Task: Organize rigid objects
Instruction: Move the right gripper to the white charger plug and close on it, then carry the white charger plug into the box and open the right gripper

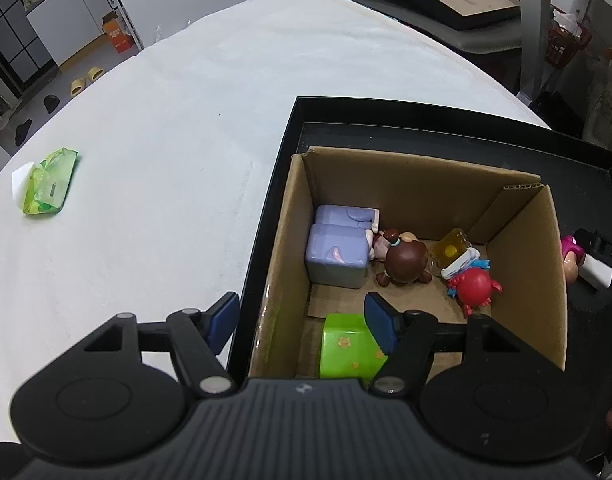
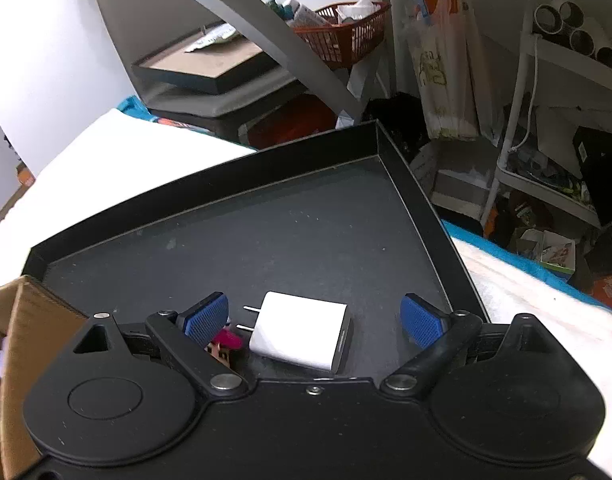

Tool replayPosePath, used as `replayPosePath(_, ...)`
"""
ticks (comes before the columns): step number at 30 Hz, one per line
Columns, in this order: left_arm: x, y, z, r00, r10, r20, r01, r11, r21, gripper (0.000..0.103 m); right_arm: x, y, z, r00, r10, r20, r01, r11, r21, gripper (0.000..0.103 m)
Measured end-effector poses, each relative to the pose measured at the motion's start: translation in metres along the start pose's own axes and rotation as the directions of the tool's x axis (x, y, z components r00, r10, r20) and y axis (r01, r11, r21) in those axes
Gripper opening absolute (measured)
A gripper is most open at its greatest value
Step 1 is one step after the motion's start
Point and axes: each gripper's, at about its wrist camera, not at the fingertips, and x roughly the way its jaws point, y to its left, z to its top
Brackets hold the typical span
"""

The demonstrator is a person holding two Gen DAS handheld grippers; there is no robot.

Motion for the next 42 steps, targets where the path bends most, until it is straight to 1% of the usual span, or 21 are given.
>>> replayPosePath(2,0.000,0.000,-0.001,1.000,0.001,0.001,-0.001,1.000,0.007,0.067,0.004,0.003,0.001,1.000,-0.013,-0.012,0.013,1.000,-0.007,0.092)
replayPosePath(6,0.001,0.002,-0.004,1.000,0.006,-0.009,-0.006,1.000,0.004,0.067,0.006,0.009,0.003,0.999,0.011,-0.033,-0.011,1.000,-0.012,0.093)
replayPosePath(7,0.001,0.002,-0.004,1.000,0.006,-0.011,-0.006,1.000,0.004,0.067,0.006,0.013,0.000,0.999,0.009,-0.036,-0.010,0.999,-0.031,0.094)
replayPosePath(9,0.000,0.002,-0.005,1.000,0.006,-0.012,-0.006,1.000,0.010,0.067,0.007,0.022,-0.005,0.999,-0.028,-0.033,0.025,0.995,-0.094,0.094)
replayPosePath(10,0.000,0.001,-0.005,1.000,0.006,-0.013,-0.005,1.000,0.013,0.067,0.008,0.025,-0.007,0.999,-0.047,-0.029,0.043,0.992,-0.118,0.091)
replayPosePath(11,0.000,0.001,-0.006,1.000,0.004,-0.014,-0.004,1.000,0.015,0.067,0.007,0.029,-0.009,0.998,-0.063,-0.016,0.060,0.987,-0.146,0.082)
replayPosePath(12,-0.001,0.000,-0.007,1.000,0.000,-0.012,0.000,1.000,0.017,0.067,0.006,0.031,-0.010,0.997,-0.072,-0.009,0.069,0.983,-0.167,0.076)
replayPosePath(13,-0.002,0.000,-0.008,1.000,-0.004,-0.011,0.004,1.000,0.018,0.067,0.006,0.033,-0.009,0.996,-0.083,-0.008,0.080,0.979,-0.189,0.065)
replayPosePath(14,-0.002,0.000,-0.009,1.000,-0.008,-0.012,0.008,1.000,0.018,0.067,0.004,0.035,-0.009,0.996,-0.087,-0.012,0.083,0.977,-0.198,0.065)
replayPosePath(16,-0.003,0.000,-0.011,1.000,-0.018,-0.019,0.019,1.000,0.015,0.067,0.002,0.032,-0.008,0.998,-0.055,-0.026,0.049,0.982,-0.180,0.065)
replayPosePath(18,-0.005,0.001,-0.013,0.999,-0.030,-0.024,0.030,0.999,0.012,0.067,-0.001,0.031,-0.008,0.998,-0.045,-0.040,0.038,0.986,-0.165,0.064)
replayPosePath(22,-0.009,0.005,-0.016,0.997,-0.069,-0.038,0.068,0.997,-0.022,0.067,-0.015,0.026,-0.007,0.999,-0.027,-0.039,0.022,0.991,-0.134,0.064)
replayPosePath(25,-0.013,0.008,-0.017,0.996,-0.079,-0.030,0.078,0.997,-0.022,0.067,-0.027,0.026,-0.009,0.999,-0.026,-0.026,0.022,0.991,-0.132,0.064)
replayPosePath(32,-0.014,0.021,-0.024,0.994,-0.104,-0.019,0.103,0.993,-0.061,0.067,-0.056,0.027,-0.005,1.000,-0.019,0.003,0.019,0.990,-0.137,0.064)
replayPosePath(37,-0.015,0.027,-0.031,0.994,-0.104,0.018,0.105,0.992,-0.072,0.067,-0.076,0.031,-0.001,1.000,-0.018,0.017,0.020,0.988,-0.155,0.064)
replayPosePath(42,-0.012,0.032,-0.034,0.991,-0.132,0.038,0.135,0.986,-0.096,0.067,-0.094,0.037,0.002,0.999,-0.024,0.028,0.028,0.985,-0.173,0.065)
